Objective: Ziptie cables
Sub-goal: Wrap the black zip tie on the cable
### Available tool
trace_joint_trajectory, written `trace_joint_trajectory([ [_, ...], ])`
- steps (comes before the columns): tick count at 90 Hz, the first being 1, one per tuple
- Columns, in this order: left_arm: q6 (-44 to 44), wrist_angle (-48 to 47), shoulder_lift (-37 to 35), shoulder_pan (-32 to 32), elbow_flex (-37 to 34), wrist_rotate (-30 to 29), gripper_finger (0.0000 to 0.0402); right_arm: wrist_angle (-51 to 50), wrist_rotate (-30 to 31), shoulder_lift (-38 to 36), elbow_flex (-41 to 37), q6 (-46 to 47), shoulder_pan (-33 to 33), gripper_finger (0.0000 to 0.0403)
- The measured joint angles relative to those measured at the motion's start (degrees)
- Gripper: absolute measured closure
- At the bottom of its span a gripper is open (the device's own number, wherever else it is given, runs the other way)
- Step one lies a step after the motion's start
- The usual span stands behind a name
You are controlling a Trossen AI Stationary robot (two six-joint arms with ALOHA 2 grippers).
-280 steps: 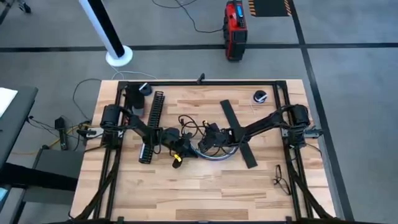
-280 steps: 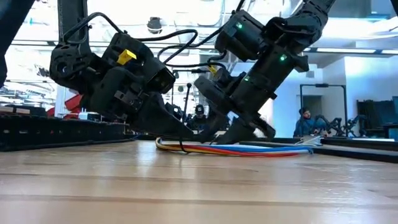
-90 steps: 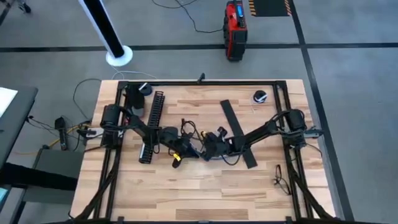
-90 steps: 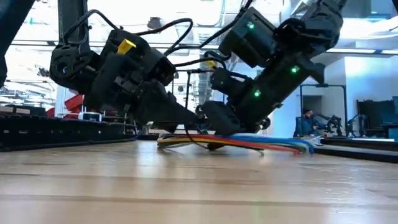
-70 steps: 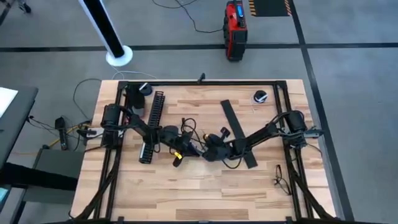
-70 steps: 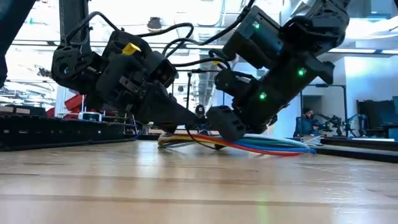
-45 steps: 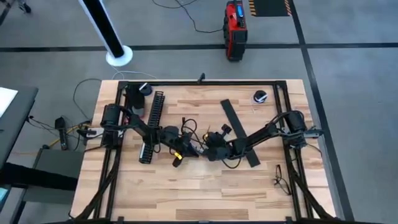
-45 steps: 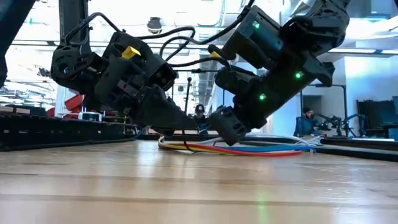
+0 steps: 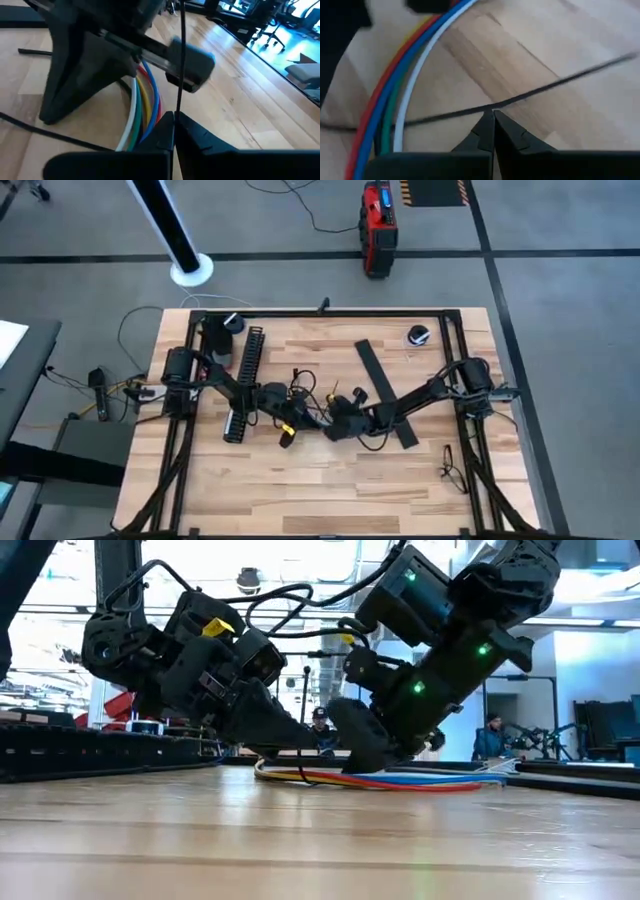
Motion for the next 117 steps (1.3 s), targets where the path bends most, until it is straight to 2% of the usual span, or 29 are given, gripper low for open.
trace_joint_trajectory([
  [10,-0.1,-0.4,0.0,0.0,0.0,0.0,0.0401,-1.5,-3.8,-0.3,0.1,6.0,-1.3,0.0372],
  [28,0.1,-2.1,0.0,0.0,0.0,0.0,0.0401,-1.7,-9.1,-0.5,0.1,11.4,-3.4,0.0291],
  [47,0.1,-3.1,0.0,0.0,0.0,0.0,0.0401,-2.8,-10.6,-0.6,0.2,15.7,-5.0,0.023],
  [82,1.0,-3.1,0.0,0.0,0.0,0.0,0.0401,-2.9,-9.9,-0.7,0.0,19.1,-8.0,0.0231],
  [117,1.1,-3.0,0.0,0.1,0.0,0.0,0.0401,4.5,-11.5,1.3,-0.2,17.2,-9.4,0.0238],
])
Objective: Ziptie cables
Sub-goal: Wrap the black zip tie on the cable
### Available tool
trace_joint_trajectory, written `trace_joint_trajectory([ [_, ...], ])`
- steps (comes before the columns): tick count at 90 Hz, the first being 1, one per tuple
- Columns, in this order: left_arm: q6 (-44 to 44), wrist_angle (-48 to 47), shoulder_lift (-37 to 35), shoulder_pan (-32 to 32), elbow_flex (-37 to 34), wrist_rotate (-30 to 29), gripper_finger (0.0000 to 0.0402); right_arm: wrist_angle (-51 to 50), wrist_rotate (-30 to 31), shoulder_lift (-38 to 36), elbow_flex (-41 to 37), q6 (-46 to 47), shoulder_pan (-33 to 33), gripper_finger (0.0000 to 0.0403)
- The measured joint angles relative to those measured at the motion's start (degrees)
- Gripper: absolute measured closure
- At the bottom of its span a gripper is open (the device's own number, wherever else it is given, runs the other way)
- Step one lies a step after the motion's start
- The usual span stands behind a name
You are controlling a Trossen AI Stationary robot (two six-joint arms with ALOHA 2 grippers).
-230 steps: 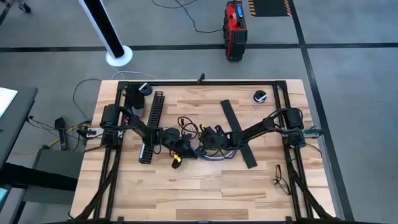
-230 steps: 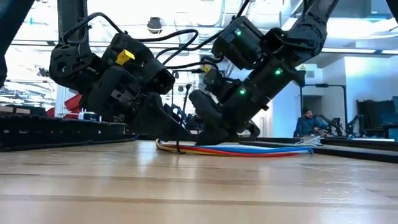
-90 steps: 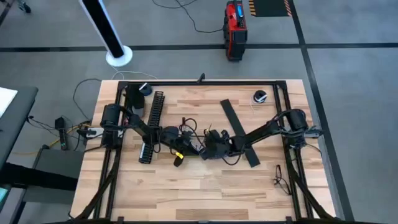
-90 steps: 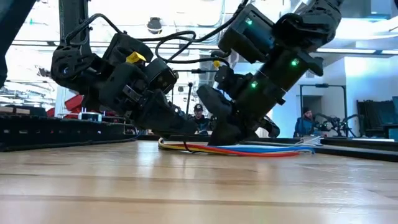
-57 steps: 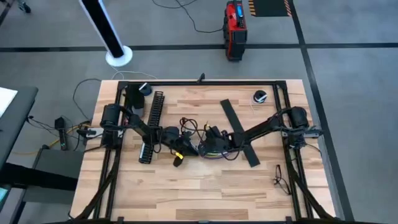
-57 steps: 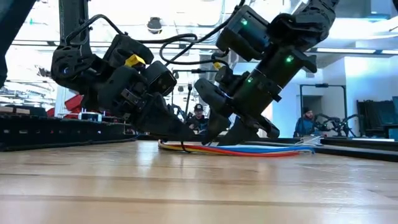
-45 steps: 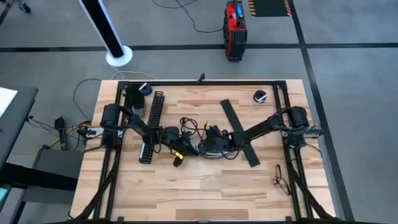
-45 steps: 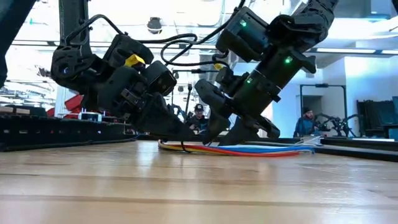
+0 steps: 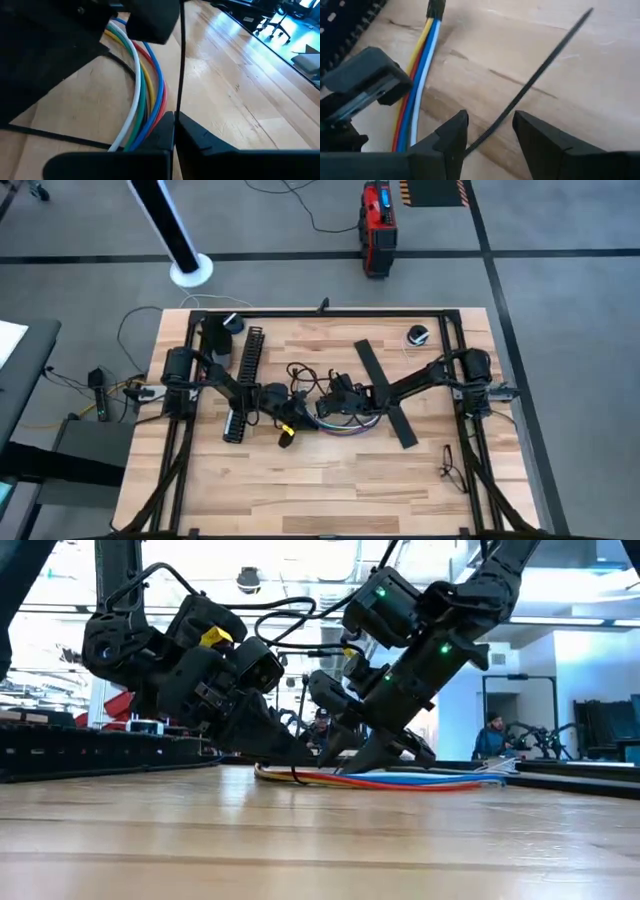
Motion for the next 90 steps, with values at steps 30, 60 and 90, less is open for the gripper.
trace_joint_trajectory([
  [30,0.0,0.0,0.0,0.3,0.0,0.0,0.0401,1.8,0.0,1.2,0.0,-4.5,1.4,0.0368],
  [60,-0.3,0.0,0.0,0.3,0.0,0.1,0.0401,1.2,5.2,0.9,0.1,-15.9,3.5,0.0401],
  [90,-0.4,0.1,0.0,0.6,0.0,0.2,0.0401,2.1,15.4,1.1,-0.1,-28.0,9.2,0.0403],
])
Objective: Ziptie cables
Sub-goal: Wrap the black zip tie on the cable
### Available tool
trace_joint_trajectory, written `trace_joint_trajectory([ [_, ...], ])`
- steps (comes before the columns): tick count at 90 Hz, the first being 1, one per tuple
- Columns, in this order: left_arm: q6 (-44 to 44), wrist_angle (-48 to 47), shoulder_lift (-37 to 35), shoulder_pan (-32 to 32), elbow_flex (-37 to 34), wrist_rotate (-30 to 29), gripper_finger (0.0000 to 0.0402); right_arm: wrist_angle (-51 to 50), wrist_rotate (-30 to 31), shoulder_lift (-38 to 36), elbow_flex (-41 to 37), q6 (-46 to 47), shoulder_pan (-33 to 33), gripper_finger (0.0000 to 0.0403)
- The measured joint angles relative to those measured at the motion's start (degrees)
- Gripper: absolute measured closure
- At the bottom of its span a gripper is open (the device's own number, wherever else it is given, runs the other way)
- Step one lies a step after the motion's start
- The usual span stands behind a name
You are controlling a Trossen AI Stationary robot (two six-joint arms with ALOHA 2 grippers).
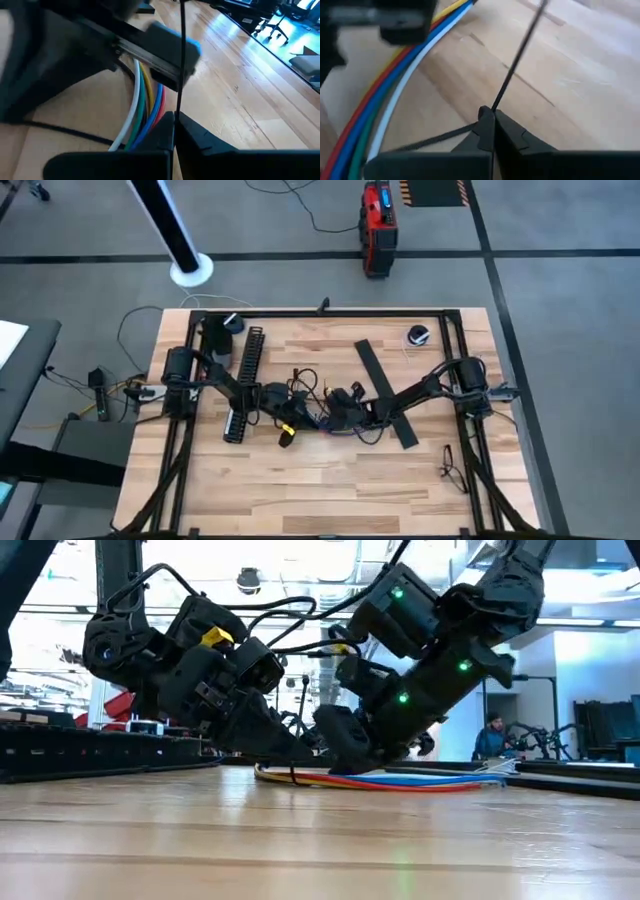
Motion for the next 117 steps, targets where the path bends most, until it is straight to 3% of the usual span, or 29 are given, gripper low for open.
trace_joint_trajectory([
  [12,-0.1,1.0,0.0,0.8,0.0,0.1,0.0401,-0.2,5.1,0.1,-0.1,-8.7,2.8,0.0403],
  [27,-2.6,7.0,0.0,2.2,0.0,4.3,0.0401,0.1,11.0,0.1,0.0,-16.9,4.3,0.0403],
  [40,-4.8,10.5,0.0,2.9,0.0,6.5,0.0401,0.3,15.3,0.1,0.1,-18.3,3.6,0.0403],
  [73,-4.6,7.5,0.0,3.0,-2.2,5.9,0.0401,0.5,22.6,0.0,0.1,-22.7,3.7,0.0403],
  [84,-4.8,6.9,0.0,3.0,-2.5,5.4,0.0401,1.1,20.4,-0.3,0.1,-21.2,3.7,0.0403],
  [97,-5.6,6.9,0.0,3.0,-2.5,5.3,0.0401,1.0,9.9,-3.7,0.3,-14.9,2.7,0.0403],
  [117,-6.1,6.7,0.0,2.3,-2.5,2.7,0.0401,-16.3,-2.8,-12.9,0.3,6.2,0.1,0.0403],
])
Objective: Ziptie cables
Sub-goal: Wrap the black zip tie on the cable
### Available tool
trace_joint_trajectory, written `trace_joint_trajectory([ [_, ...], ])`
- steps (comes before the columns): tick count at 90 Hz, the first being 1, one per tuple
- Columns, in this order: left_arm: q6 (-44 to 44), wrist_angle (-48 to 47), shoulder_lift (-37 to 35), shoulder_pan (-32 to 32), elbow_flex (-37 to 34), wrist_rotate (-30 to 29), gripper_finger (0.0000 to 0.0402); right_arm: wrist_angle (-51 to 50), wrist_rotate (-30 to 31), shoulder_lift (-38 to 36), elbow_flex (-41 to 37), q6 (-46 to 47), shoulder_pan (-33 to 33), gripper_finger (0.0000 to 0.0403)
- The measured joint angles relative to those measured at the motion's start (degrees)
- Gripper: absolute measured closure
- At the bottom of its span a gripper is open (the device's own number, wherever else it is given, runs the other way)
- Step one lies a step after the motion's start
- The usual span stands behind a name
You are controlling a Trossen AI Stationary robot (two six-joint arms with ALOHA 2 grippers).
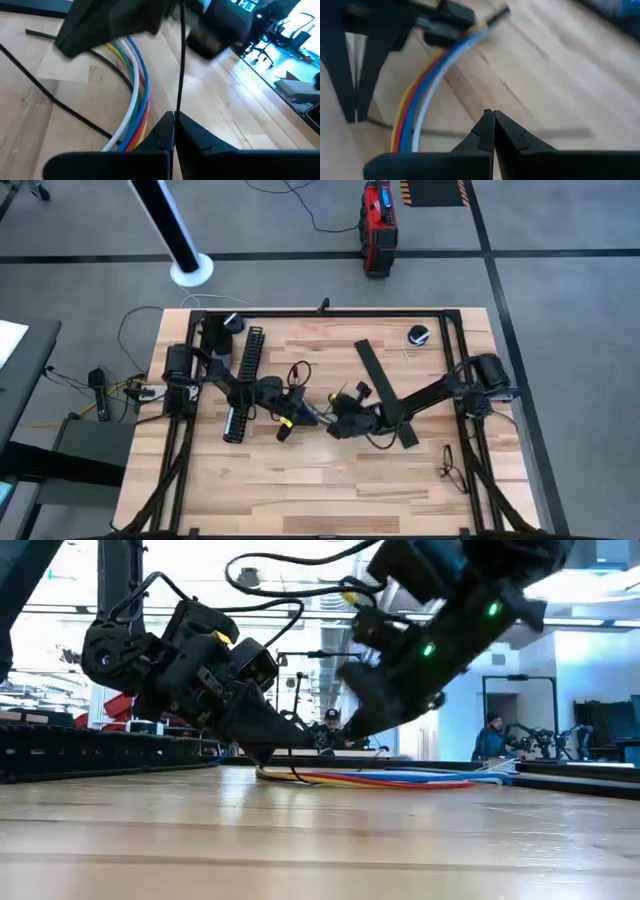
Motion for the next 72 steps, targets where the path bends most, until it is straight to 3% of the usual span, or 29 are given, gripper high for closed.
trace_joint_trajectory([
  [14,0.0,-0.1,0.0,-0.5,0.0,-2.0,0.0401,-12.9,-8.4,-3.1,-0.1,18.4,-2.7,0.0382],
  [30,0.8,-1.5,0.0,-0.5,0.2,-4.2,0.0401,-2.2,-16.7,1.3,0.0,22.2,-3.7,0.0312],
  [53,1.3,-3.1,0.0,-0.5,0.2,-4.8,0.0401,4.3,-14.7,5.8,0.2,27.0,-4.2,0.0209],
  [72,1.5,-4.0,0.0,-0.5,0.9,-4.9,0.0401,4.7,-9.5,6.1,0.0,26.6,-5.4,0.0196],
])
